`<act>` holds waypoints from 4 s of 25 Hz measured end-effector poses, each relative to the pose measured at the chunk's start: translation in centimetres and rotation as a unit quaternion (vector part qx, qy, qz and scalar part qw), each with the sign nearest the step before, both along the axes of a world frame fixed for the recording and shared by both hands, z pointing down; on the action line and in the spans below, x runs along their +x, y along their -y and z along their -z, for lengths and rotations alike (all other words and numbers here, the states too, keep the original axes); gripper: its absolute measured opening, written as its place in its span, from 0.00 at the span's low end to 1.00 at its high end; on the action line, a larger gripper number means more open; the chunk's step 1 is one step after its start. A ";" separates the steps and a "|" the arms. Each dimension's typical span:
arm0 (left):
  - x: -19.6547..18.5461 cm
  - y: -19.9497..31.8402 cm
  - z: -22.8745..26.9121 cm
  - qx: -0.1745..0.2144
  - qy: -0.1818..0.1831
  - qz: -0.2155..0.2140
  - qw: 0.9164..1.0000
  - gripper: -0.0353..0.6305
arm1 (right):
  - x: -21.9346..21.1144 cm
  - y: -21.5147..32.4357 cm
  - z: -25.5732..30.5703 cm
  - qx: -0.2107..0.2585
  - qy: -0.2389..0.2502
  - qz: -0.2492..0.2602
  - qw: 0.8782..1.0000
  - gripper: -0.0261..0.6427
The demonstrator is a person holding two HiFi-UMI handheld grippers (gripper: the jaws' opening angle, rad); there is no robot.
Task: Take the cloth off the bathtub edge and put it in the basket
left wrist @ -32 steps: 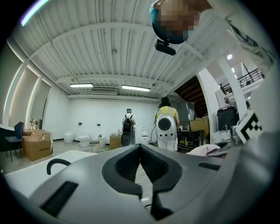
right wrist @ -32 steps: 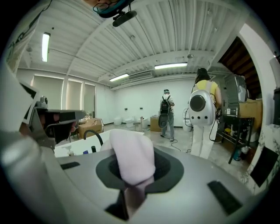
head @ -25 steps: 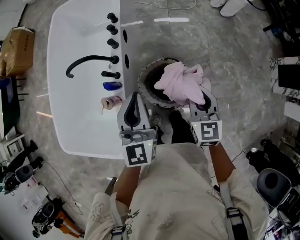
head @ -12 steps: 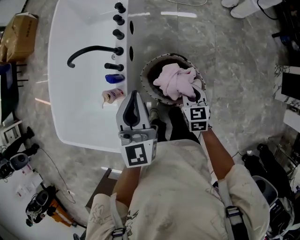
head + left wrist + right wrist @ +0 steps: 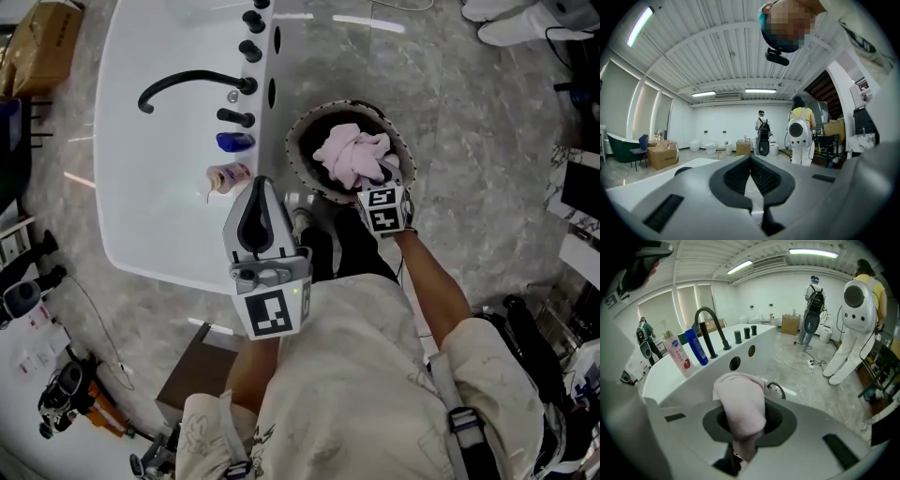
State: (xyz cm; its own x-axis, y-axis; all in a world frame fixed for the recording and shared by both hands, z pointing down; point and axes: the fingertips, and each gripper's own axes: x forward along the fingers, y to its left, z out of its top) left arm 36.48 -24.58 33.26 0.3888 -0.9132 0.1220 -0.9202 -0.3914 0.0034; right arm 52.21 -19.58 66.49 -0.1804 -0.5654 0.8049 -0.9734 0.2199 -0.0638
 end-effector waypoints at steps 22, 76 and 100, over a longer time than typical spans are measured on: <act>-3.5 0.0 -1.4 -0.023 0.003 0.023 0.999 0.06 | -1.7 -2.2 -10.9 -0.162 -0.015 0.001 0.987 0.38; -13.0 -3.3 3.7 0.030 -0.017 0.059 0.998 0.06 | -9.6 -0.5 27.9 0.249 0.111 0.025 0.962 0.41; -13.1 -3.2 10.1 0.088 -0.005 0.043 0.995 0.06 | -7.0 1.6 44.4 0.455 0.065 -0.007 0.888 0.34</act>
